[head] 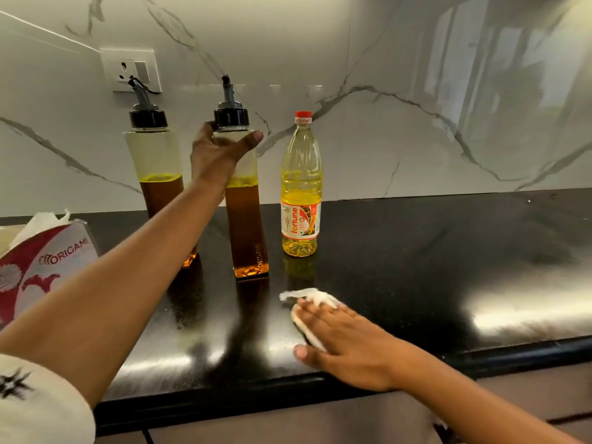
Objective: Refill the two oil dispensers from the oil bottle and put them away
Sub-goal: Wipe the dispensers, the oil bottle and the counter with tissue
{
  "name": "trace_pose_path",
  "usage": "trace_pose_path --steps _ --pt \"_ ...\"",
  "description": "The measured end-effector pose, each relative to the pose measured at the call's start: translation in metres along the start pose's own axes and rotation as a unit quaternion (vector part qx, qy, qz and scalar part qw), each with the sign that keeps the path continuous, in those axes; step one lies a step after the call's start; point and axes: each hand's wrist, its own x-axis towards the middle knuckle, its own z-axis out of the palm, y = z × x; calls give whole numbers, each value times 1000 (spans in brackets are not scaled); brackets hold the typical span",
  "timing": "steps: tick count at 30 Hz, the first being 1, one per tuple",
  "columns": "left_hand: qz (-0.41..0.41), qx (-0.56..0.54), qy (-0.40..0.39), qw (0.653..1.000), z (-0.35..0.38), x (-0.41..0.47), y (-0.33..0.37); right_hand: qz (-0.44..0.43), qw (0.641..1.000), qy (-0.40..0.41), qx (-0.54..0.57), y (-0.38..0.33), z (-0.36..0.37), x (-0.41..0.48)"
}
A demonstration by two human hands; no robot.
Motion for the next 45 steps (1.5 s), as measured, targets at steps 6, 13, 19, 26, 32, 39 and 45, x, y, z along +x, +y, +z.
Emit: trace_pose_path --steps 6,13,19,26,32,39,45 --pt "29 14 -11 999 12 5 -10 94 995 11 -1 28 -8 22" --pt "71 102 -49 991 -3 -8 -5 -84 993 72 34 -44 0 61" --pt "274 159 184 930 -85 -22 -5 -112 987 111 27 -76 3 95" --pt "-73 48 1 996 -121 16 -56 -106 980 169 -23 -102 -1 123" --pt "-82 29 13 996 -108 14 -88 -124 992 27 15 -108 13 115" --pt "-39 -67 85 993 -134 30 -55 73 995 60 -9 -111 -4 252" --pt "38 46 105 993 -173 51 -10 -136 990 18 -25 -162 2 264"
